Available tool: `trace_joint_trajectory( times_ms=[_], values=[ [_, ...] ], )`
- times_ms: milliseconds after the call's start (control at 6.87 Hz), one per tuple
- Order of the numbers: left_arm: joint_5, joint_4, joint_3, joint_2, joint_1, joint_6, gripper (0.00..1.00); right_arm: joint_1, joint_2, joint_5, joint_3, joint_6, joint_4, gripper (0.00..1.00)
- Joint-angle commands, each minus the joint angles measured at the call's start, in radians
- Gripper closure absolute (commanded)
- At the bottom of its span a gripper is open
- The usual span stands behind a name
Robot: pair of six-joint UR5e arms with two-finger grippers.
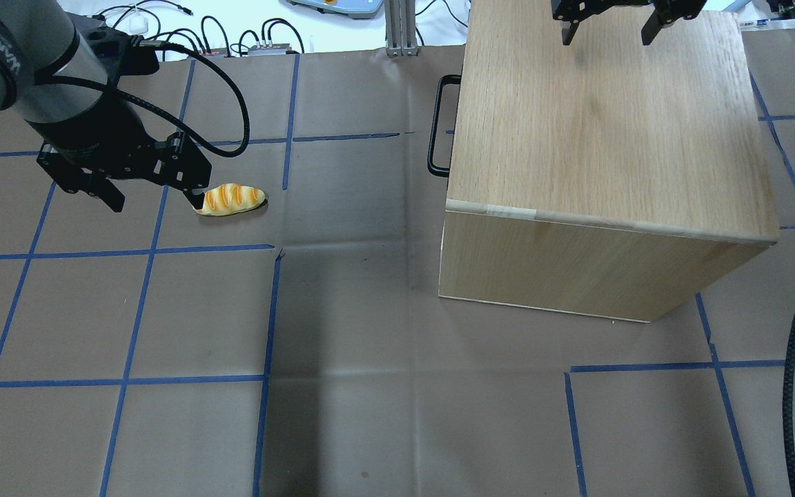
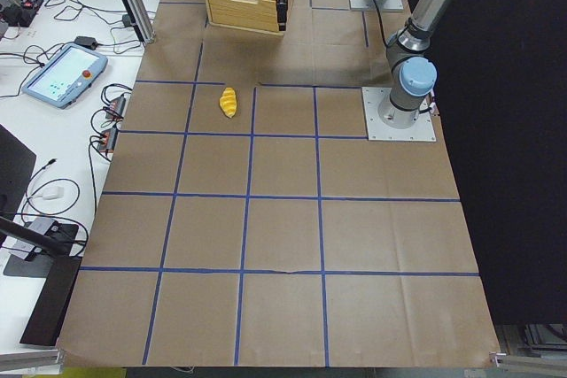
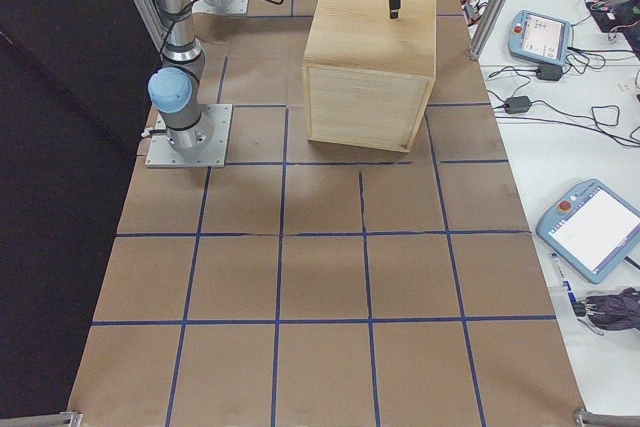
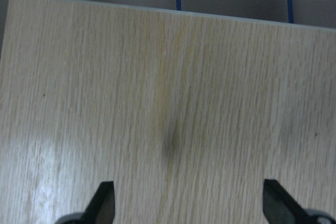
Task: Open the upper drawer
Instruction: 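Move the left gripper toward the black handle on the wooden cabinet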
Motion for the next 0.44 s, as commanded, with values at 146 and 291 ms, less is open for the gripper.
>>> trace_joint_trajectory(
  times_ms=[146, 291],
  values=[
    [-0.004, 0.159, 0.053, -0.136, -0.114, 0.004, 0.00, 0.000, 0.000, 0.000, 0.000, 0.000, 0.000, 0.00],
    [-0.042, 0.178, 0.124, -0.201, -0.155, 0.010, 0.00, 0.000, 0.000, 0.000, 0.000, 0.000, -0.001, 0.00]
  ],
)
